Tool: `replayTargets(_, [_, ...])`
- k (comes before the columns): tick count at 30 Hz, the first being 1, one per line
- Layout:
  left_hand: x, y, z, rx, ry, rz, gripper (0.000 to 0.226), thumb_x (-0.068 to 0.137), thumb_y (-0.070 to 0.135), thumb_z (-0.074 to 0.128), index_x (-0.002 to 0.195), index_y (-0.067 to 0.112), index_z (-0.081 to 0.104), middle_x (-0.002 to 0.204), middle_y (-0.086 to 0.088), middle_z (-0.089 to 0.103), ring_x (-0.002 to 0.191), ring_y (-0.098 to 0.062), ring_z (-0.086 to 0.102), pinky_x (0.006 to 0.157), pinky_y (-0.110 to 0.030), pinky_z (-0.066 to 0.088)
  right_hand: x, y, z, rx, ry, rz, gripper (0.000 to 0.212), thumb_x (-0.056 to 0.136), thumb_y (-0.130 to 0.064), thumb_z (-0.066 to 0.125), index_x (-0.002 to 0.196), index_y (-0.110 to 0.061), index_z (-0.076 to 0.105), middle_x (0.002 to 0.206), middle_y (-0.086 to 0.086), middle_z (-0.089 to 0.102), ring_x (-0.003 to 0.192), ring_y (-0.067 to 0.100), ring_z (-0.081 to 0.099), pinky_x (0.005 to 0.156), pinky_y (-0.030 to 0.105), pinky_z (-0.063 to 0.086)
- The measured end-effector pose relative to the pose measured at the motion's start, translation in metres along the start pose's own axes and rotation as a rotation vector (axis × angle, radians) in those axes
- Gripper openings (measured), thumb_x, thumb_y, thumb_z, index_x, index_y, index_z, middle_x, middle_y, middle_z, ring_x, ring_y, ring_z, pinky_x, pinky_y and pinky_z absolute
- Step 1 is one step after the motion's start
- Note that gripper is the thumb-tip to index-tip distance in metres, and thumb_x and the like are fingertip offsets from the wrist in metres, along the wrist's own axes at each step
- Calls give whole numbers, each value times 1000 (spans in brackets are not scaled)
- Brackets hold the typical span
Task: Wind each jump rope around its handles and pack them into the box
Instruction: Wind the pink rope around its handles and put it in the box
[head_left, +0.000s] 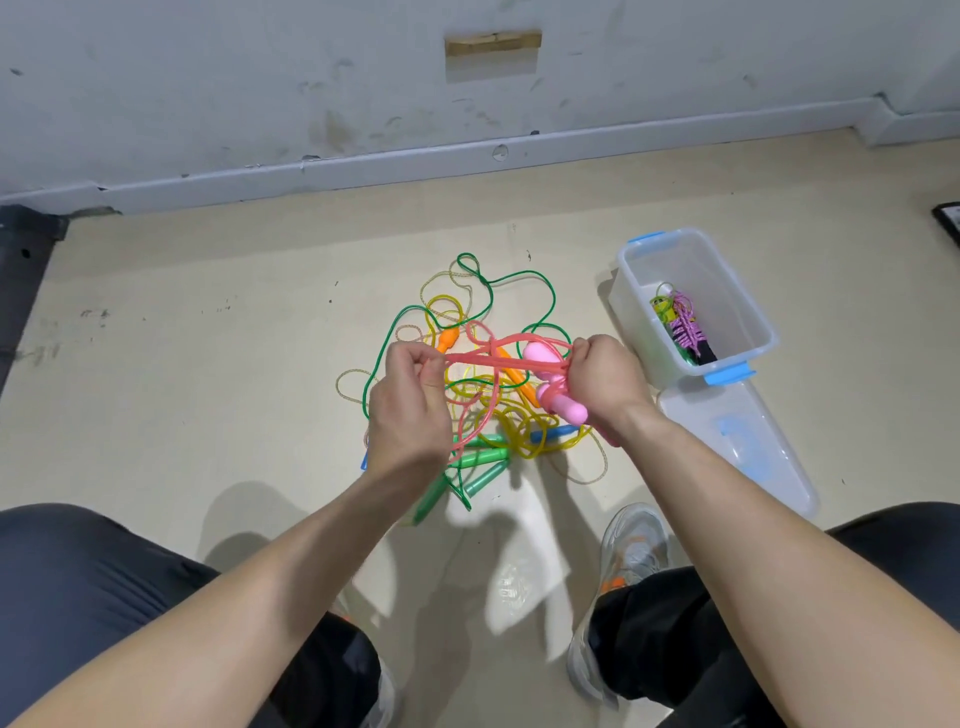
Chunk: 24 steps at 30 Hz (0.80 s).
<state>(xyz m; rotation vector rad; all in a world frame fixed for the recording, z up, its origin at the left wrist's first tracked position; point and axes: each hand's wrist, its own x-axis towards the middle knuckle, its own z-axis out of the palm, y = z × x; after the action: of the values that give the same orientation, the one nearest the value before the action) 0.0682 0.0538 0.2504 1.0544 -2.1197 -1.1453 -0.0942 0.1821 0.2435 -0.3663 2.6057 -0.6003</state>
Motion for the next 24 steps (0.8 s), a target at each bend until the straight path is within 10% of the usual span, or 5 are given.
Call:
replayTargets(4, [33, -19, -21, 116, 126, -56, 23, 107, 16, 37, 105, 7, 58, 93, -1, 60, 87, -24, 52, 74, -27, 31, 3, 19, -16, -66, 18, 32, 15, 89, -7, 47, 83, -9, 60, 88, 17, 65, 92, 39, 63, 67, 35, 40])
replayTargets(13, [24, -36, -10, 967, -707, -209, 21, 101, 34, 44, 107, 19, 58, 116, -10, 62, 110, -33, 60, 78, -33, 43, -12, -13, -11, 51, 74, -234, 29, 104, -23, 35, 78, -16, 47, 85, 4, 53, 84, 32, 51, 68, 34, 29])
replayTargets(18, [34, 7, -23, 185, -422, -150, 26, 84, 35, 52, 75, 20, 72, 77, 3, 74, 75, -20, 69, 74, -32, 55, -28, -26, -10, 172, 18, -386, 30, 107, -24, 36, 84, -13, 53, 84, 5, 61, 81, 28, 53, 64, 33, 24])
replayTargets(24, [16, 34, -22, -261, -825, -603, 55, 88, 67, 57, 106, 18, 75, 106, -6, 77, 97, -27, 74, 88, -44, 59, -42, -40, -4, 377, -63, -435, 32, 106, -27, 41, 76, -21, 51, 69, -9, 56, 69, 14, 51, 65, 34, 38])
